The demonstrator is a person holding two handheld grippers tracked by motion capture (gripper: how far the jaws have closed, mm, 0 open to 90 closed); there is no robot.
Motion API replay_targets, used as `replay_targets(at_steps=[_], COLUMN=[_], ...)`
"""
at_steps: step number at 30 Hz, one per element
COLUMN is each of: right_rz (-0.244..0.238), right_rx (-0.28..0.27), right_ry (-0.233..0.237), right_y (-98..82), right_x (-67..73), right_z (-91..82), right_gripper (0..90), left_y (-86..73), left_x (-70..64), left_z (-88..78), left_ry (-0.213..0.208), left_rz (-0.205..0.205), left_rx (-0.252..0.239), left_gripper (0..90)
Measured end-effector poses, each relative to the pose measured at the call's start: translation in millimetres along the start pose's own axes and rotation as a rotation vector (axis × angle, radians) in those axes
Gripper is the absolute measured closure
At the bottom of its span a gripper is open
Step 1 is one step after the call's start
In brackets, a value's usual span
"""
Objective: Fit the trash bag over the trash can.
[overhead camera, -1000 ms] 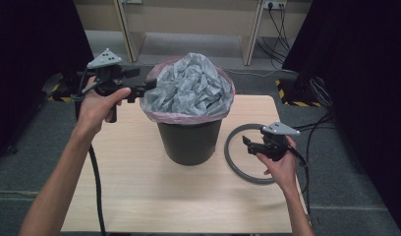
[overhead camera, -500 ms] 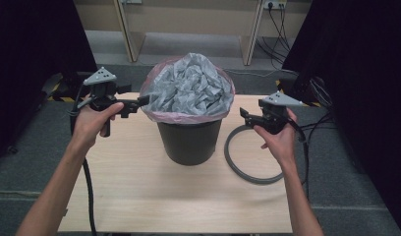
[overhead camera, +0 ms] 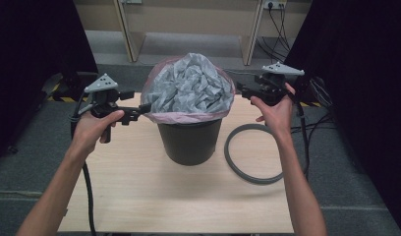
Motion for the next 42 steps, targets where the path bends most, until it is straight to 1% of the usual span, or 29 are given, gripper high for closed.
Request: replay_targets(at_steps=[2,4,5,7,8,9,10,12,14,15,17,18,20,21,23,24,25,26,27,28,30,33,34,38,42], right_rz=[0.011,0.006,0.001,-0.028,-0.025,-0.011,0.003,0.012,0.004,0.001,-0.008,-0.019,-0.048,-0.061,-0.082,-0.09,-0.096,-0.095,-0.099,-0.106,-0.116,-0.121,-0.123,-0.143,-0.138], right_rx=[-0.001,0.02,0.042,0.08,0.09,0.093,0.096,0.099,0.101,0.099,0.092,0.096,0.112,0.116,0.124,0.131,0.137,0.143,0.146,0.155,0.177,0.201,0.211,0.234,0.249], right_ry=[0.023,0.055,0.063,0.062,0.066,0.077,0.096,0.125,0.152,0.162,0.169,0.169,0.175,0.176,0.184,0.185,0.187,0.193,0.198,0.202,0.213,0.236,0.243,0.26,0.269], right_y=[2.9,1.1,-1.7,-8.5,-10.9,-12.5,-13.9,-16.4,-18.1,-18.4,-18.8,-20.1,-24.7,-27.3,-32.2,-34.6,-36.8,-38.6,-40.1,-42.3,-46.6,-52.4,-54.7,-61.0,-62.4], right_x=[5.3,12.8,15.8,18.0,18.2,18.0,17.7,17.1,17.7,18.5,19.7,20.3,22.3,23.2,24.3,24.3,24.2,24.5,24.6,24.9,25.4,26.6,27.5,30.5,27.4], right_z=[1.4,4.5,6.6,11.7,13.9,15.2,15.9,17.0,16.9,16.2,14.8,14.2,13.4,12.7,11.0,10.5,10.1,9.7,9.3,8.9,8.6,9.3,9.7,8.8,6.8], right_gripper=[29.8,30.1,32.7,41.2,43.9,47.9,53.5,65.1,76.7,81.1,85.9,87.4,89.3,89.6,90.0,90.0,90.0,90.0,90.0,90.0,90.0,90.0,90.0,90.0,90.0], left_y=[-1.1,-2.5,-3.2,-5.4,-6.6,-8.2,-10.0,-13.9,-17.3,-19.0,-23.2,-26.2,-35.2,-39.6,-46.4,-49.6,-52.5,-55.7,-59.2,-62.7,-68.2,-73.4,-75.0,-83.3,-84.1], left_x=[-2.9,-5.1,-5.7,-6.5,-6.8,-7.1,-7.1,-7.2,-8.0,-8.6,-9.6,-10.4,-12.3,-13.1,-14.4,-14.3,-15.2,-16.9,-17.9,-18.7,-20.9,-18.4,-18.5,-25.6,-28.4], left_z=[0.9,1.7,2.2,2.6,2.4,2.2,1.9,1.5,1.2,1.3,1.9,2.7,3.9,4.2,4.2,4.4,5.1,5.8,6.3,6.7,7.2,7.5,8.3,10.1,3.9], left_ry=[-0.01,-0.022,-0.027,-0.042,-0.053,-0.065,-0.077,-0.093,-0.106,-0.116,-0.129,-0.135,-0.143,-0.151,-0.17,-0.175,-0.192,-0.218,-0.227,-0.228,-0.244,-0.243,-0.249,-0.285,-0.325], left_rz=[0.002,0.012,0.012,0.013,0.011,0.006,0.004,0.001,0.002,0.002,0.006,0.012,0.033,0.042,0.043,0.05,0.054,0.058,0.06,0.069,0.084,0.108,0.112,0.162,0.174], left_rx=[0.0,0.006,0.006,0.013,0.014,0.015,0.018,0.016,0.01,0.007,0.007,0.01,0.039,0.049,0.051,0.057,0.06,0.068,0.077,0.092,0.11,0.134,0.14,0.188,0.194], left_gripper=[18.5,20.7,22.4,27.1,29.5,31.8,35.0,43.9,54.1,58.7,68.1,73.1,79.6,81.4,85.5,86.1,86.8,86.9,86.9,86.9,86.9,86.7,86.6,86.6,86.5])
Point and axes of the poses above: each handheld gripper's, and its own axes: z roughly forward along the jaws, y roughly out of its top, x roughly to its left, the point moved 8 cm from there along z, roughly forward along the jaws, and after that the axes turned 13 degrees about -y, right-handed, at the moved point
